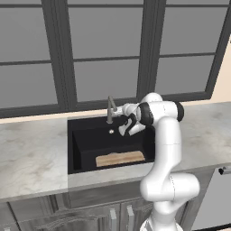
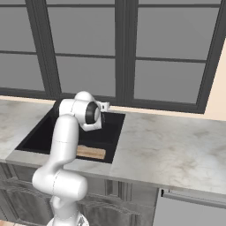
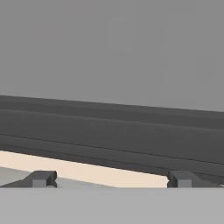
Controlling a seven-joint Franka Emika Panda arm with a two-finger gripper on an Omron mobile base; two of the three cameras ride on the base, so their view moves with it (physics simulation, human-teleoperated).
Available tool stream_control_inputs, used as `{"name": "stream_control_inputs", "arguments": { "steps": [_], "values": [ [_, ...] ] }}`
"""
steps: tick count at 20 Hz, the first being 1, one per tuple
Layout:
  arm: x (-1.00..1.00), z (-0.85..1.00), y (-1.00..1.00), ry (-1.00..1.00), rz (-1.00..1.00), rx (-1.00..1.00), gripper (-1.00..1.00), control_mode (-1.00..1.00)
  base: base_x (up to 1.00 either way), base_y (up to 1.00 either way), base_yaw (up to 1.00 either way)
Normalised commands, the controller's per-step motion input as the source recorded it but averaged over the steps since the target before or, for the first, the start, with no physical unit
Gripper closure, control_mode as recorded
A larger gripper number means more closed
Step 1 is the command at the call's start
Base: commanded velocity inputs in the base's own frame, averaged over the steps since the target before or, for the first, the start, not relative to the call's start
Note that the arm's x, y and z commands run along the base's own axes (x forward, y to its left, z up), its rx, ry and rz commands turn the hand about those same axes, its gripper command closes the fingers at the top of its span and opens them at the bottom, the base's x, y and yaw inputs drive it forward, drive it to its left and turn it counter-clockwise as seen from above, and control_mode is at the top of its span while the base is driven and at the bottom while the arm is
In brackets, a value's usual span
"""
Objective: Turn on the sink faucet with hot water and rinse the cutting board for ten seconds, then turn off the faucet. Push the cutting board to reach the water if necessary.
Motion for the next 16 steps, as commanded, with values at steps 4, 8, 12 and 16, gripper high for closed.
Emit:
{"name": "stream_control_inputs", "arguments": {
  "steps": [4, 8, 12, 16],
  "values": [
    [0.0, -0.04, 0.0, -0.04, 0.0, 0.0, -1.0, -1.0, 0.0, 0.0, 0.0],
    [0.0, -0.06, -0.15, -0.01, 0.0, 0.0, -1.0, -1.0, 0.0, 0.0, 0.0],
    [0.0, -0.16, -0.29, 0.0, 0.0, 0.0, -1.0, -1.0, 0.0, 0.0, 0.0],
    [-0.01, -0.14, -0.41, 0.0, 0.0, 0.0, -1.0, -1.0, 0.0, 0.0, 0.0]
  ]
}}
